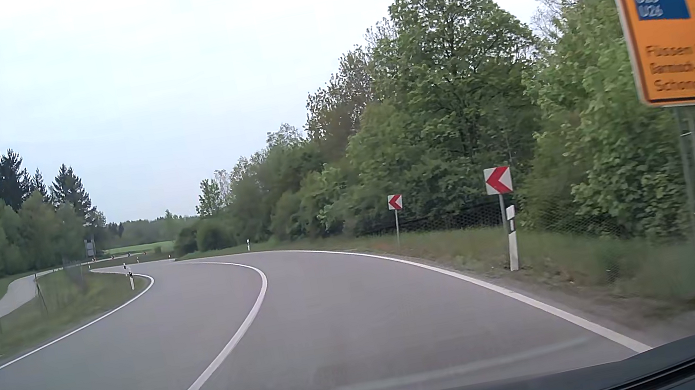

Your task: Follow the waypoints while adhering to traffic rules and regulations

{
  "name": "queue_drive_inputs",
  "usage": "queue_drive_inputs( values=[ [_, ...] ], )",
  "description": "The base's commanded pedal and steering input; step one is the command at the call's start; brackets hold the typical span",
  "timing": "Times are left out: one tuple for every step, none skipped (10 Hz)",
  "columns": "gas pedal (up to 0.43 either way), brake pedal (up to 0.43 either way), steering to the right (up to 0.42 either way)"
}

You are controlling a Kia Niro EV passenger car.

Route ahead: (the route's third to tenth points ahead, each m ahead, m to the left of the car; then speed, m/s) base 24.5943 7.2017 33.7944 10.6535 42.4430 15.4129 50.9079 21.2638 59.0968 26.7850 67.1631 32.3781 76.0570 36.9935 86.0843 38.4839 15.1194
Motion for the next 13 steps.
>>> queue_drive_inputs(
  values=[
    [0.0, 0.0, -0.061],
    [0.0, 0.0, -0.064],
    [0.0, 0.0, -0.065],
    [0.0, 0.0, -0.065],
    [0.0, 0.0, -0.065],
    [0.0, 0.0, -0.065],
    [0.0, 0.0, -0.067],
    [0.0, 0.0, -0.072],
    [0.0, 0.0, -0.074],
    [0.0, 0.0, -0.074],
    [0.0, 0.0, -0.074],
    [0.0, 0.0, -0.073],
    [0.0, 0.0, -0.073]
  ],
)
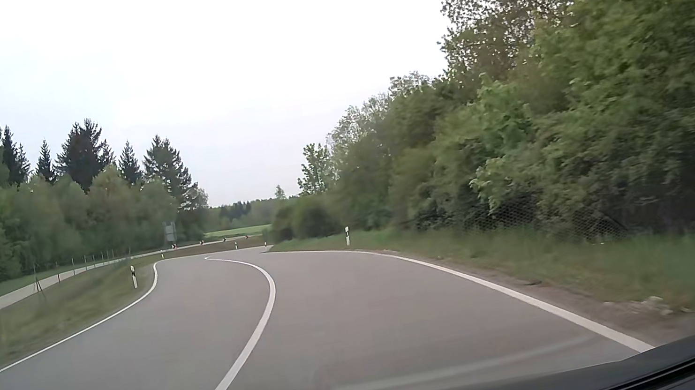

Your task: Follow the waypoints while adhering to traffic rules and regulations

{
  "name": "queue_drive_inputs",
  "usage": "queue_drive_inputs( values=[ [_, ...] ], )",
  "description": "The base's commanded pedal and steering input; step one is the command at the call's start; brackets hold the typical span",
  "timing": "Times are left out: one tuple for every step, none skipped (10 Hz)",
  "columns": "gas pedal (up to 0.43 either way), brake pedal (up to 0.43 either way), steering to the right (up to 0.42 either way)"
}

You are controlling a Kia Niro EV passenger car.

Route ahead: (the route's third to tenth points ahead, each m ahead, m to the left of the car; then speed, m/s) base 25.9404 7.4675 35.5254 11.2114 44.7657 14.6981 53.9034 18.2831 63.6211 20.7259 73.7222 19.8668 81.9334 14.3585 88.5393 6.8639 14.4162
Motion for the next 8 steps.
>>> queue_drive_inputs(
  values=[
    [0.0, 0.0, -0.072],
    [0.0, 0.0, -0.071],
    [0.0, 0.0, -0.07],
    [0.039, 0.0, -0.07],
    [0.087, 0.0, -0.068],
    [0.11, 0.0, -0.068],
    [0.11, 0.0, -0.067],
    [0.11, 0.0, -0.068]
  ],
)
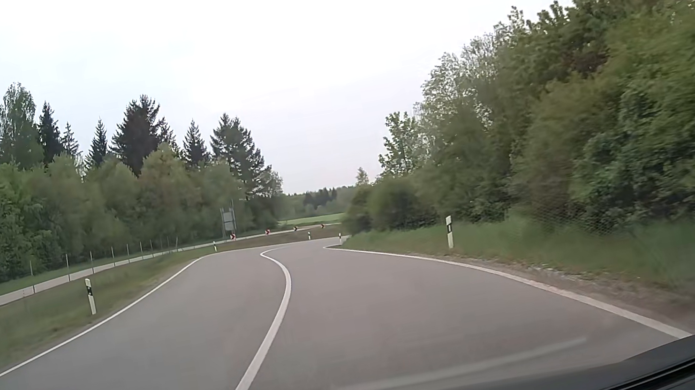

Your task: Follow the waypoints while adhering to traffic rules and regulations

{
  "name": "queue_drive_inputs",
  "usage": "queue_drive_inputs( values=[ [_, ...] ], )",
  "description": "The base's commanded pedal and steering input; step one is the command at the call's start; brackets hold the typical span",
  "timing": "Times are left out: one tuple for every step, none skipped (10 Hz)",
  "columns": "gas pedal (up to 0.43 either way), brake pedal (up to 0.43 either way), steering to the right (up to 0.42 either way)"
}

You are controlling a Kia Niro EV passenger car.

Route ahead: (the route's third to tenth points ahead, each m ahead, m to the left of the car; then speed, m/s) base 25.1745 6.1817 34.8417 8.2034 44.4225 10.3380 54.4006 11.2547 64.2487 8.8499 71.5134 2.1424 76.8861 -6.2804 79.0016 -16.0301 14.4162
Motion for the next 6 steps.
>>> queue_drive_inputs(
  values=[
    [0.067, 0.0, -0.066],
    [0.0, 0.0, -0.061],
    [0.0, 0.0, -0.057],
    [0.0, 0.0, -0.052],
    [0.0, 0.0, -0.049],
    [0.0, 0.0, -0.049]
  ],
)
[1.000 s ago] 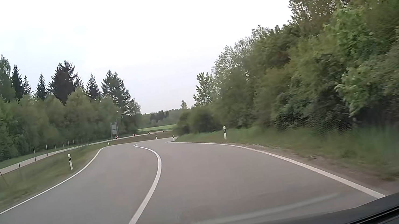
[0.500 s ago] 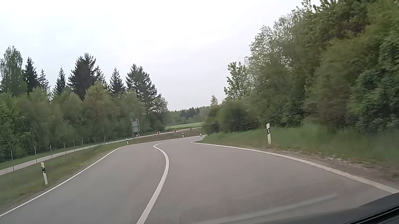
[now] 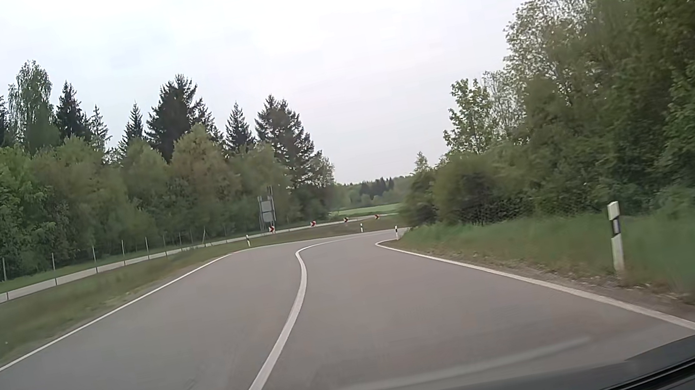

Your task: Follow the waypoints while adhering to traffic rules and regulations

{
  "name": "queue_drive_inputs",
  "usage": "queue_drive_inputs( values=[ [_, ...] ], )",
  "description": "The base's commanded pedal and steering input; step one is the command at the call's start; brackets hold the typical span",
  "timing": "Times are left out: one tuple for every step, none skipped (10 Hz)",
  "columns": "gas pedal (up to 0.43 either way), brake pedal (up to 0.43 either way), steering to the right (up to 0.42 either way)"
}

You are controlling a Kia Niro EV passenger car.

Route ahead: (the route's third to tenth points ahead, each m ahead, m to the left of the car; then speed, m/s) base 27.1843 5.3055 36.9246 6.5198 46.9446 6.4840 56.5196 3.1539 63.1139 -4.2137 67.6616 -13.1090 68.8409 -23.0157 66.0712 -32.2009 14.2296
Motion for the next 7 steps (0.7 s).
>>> queue_drive_inputs(
  values=[
    [0.0, 0.0, -0.049],
    [0.0, 0.0, -0.049],
    [0.0, 0.012, -0.048],
    [0.0, 0.018, -0.046],
    [0.0, 0.061, -0.041],
    [0.0, 0.085, -0.036],
    [0.0, 0.104, -0.032]
  ],
)
